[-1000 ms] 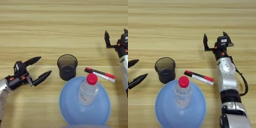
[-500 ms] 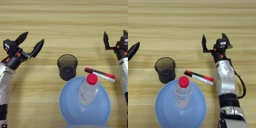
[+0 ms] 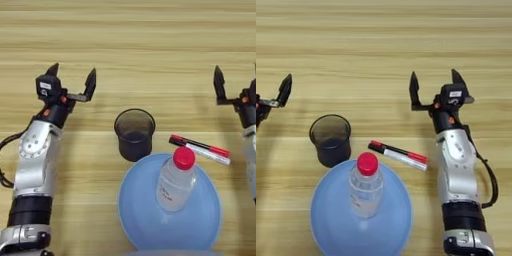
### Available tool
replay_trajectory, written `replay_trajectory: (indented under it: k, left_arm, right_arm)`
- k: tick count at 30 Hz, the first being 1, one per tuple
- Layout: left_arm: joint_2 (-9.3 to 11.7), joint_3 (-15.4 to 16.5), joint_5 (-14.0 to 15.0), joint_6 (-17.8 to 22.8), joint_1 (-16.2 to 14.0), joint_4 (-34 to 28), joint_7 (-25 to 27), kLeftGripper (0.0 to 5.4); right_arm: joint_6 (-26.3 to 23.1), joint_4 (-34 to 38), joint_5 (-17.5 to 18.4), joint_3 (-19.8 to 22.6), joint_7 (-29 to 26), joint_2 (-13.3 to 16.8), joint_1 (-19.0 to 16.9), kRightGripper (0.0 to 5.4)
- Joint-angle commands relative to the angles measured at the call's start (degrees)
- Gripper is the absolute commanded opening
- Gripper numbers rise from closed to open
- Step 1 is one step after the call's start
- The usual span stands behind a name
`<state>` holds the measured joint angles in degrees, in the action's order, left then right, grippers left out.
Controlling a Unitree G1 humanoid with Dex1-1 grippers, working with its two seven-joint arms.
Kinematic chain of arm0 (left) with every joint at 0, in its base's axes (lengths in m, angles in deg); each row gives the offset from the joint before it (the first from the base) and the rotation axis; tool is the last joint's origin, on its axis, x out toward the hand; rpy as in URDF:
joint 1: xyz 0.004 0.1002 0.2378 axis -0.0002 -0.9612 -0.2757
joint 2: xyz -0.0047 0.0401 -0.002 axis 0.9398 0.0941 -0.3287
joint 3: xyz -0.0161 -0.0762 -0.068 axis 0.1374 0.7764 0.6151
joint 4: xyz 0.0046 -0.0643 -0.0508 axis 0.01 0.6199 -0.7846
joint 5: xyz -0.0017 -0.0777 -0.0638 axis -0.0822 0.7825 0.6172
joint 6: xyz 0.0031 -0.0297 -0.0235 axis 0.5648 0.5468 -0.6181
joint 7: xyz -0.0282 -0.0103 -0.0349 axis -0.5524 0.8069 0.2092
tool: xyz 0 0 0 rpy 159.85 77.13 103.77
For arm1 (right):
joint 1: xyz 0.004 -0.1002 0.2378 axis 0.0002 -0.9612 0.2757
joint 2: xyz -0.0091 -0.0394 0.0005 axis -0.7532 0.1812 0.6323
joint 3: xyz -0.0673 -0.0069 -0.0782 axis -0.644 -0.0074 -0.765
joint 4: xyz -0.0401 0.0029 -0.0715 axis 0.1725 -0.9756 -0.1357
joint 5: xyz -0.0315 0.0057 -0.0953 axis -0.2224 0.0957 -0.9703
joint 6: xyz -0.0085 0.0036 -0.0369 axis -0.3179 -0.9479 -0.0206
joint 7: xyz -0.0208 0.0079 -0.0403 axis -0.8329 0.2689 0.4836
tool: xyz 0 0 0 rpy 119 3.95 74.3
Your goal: Move the objects on the table
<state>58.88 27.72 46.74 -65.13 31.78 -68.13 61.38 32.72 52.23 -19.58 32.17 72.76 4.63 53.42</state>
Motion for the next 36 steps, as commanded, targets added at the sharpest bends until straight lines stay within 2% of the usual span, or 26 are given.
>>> replay_trajectory:
  k: [1, 6, 10, 17, 20, 26, 30, 36]
  left_arm:
    - [-1.09, -0.69, -2.62, -2.01, -1.63, 2.13, -2.39, 5.35]
    - [-2.18, -0.59, -3.39, -3.59, -2.5, 4.11, -4.66, 5.35]
    - [-2.78, -0.67, -4.01, -4.62, -3.04, 4.69, -5.88, 5.35]
    - [-2.47, 0.06, -4.63, -6.62, -2.95, 5.48, -6.93, 5.35]
    - [-2.49, 0.36, -4.34, -7.03, -2.85, 5.51, -7.29, 5.35]
    - [-2.17, 0.81, -4.25, -8.1, -2.11, 7.25, -7.8, 5.35]
    - [-1.99, 0.84, -4.24, -8.61, -1.55, 8.23, -7.52, 5.35]
    - [-1.7, 0.81, -4.23, -9.23, -1.25, 9.03, -7.26, 5.35]
  right_arm:
    - [-2.16, 3.13, 1.23, 0.73, -2.31, 2.72, -1.49, 5.4]
    - [-5.6, 7.57, 5.38, 0.88, -8.81, 6.78, -3.22, 5.4]
    - [-9.54, 10.12, 9.37, 0.24, -17.57, 11.92, -4.33, 5.4]
    - [-16.49, 6.57, 14.79, -0.58, -33.91, 20.95, -1.34, 5.4]
    - [-18.25, 4.35, 15.07, -1.54, -38.95, 22.89, -0.43, 5.4]
    - [-19.22, 2.07, 12.63, -4.77, -46.71, 26.23, -1.01, 5.4]
    - [-19.3, 3.78, 10.83, -7.17, -51.04, 28.57, -4.27, 5.4]
    - [-17.13, 3.28, 7.96, -8.53, -53.8, 30.66, -8.76, 5.4]
